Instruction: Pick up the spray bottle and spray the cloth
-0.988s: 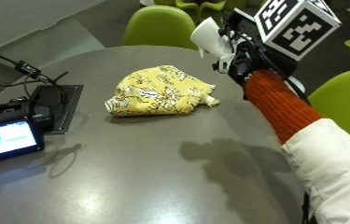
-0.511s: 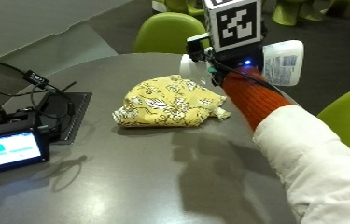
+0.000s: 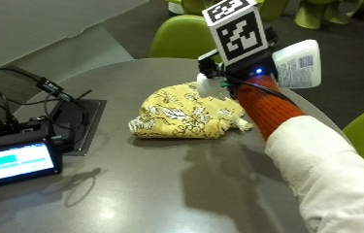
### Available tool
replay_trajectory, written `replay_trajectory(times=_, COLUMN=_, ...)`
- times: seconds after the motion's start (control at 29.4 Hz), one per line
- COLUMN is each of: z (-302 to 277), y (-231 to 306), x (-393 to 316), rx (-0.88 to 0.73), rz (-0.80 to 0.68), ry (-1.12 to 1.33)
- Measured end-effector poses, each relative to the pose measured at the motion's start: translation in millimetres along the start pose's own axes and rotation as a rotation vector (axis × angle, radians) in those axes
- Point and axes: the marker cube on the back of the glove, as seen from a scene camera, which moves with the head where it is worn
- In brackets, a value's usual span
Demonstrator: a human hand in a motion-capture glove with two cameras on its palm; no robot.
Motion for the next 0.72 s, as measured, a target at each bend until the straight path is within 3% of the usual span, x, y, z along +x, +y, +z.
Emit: replay_trajectory(times=0.72, z=16, y=4, x=15, rx=-0.053, rz=0.008, ry=-0.009)
